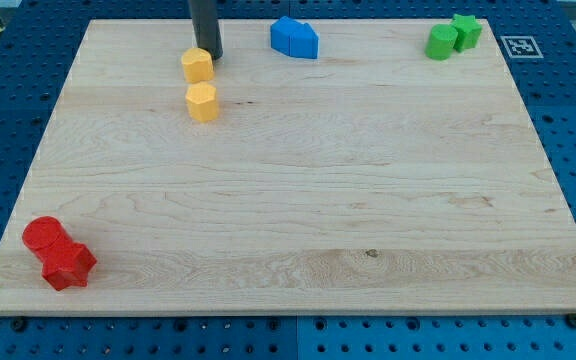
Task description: Push the yellow heart top of the yellow hexagon
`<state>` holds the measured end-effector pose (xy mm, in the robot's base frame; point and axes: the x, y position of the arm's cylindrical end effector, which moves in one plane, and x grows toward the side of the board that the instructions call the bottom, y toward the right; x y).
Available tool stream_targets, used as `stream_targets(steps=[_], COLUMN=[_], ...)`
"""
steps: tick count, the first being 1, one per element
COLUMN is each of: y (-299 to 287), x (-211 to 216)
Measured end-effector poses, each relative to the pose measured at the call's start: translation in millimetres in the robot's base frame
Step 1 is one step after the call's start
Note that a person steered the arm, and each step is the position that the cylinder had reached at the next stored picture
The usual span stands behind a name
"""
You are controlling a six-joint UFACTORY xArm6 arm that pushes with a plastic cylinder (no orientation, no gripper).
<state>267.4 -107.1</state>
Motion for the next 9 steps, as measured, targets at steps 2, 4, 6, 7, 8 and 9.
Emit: stream_targets(steps=[2,4,6,7,8,9], y=[-7.9,-38.3,-39.7,-38.6,-32.6,-30.9], x=[-11.9,-13.1,2.4,17.3,17.8,13.3])
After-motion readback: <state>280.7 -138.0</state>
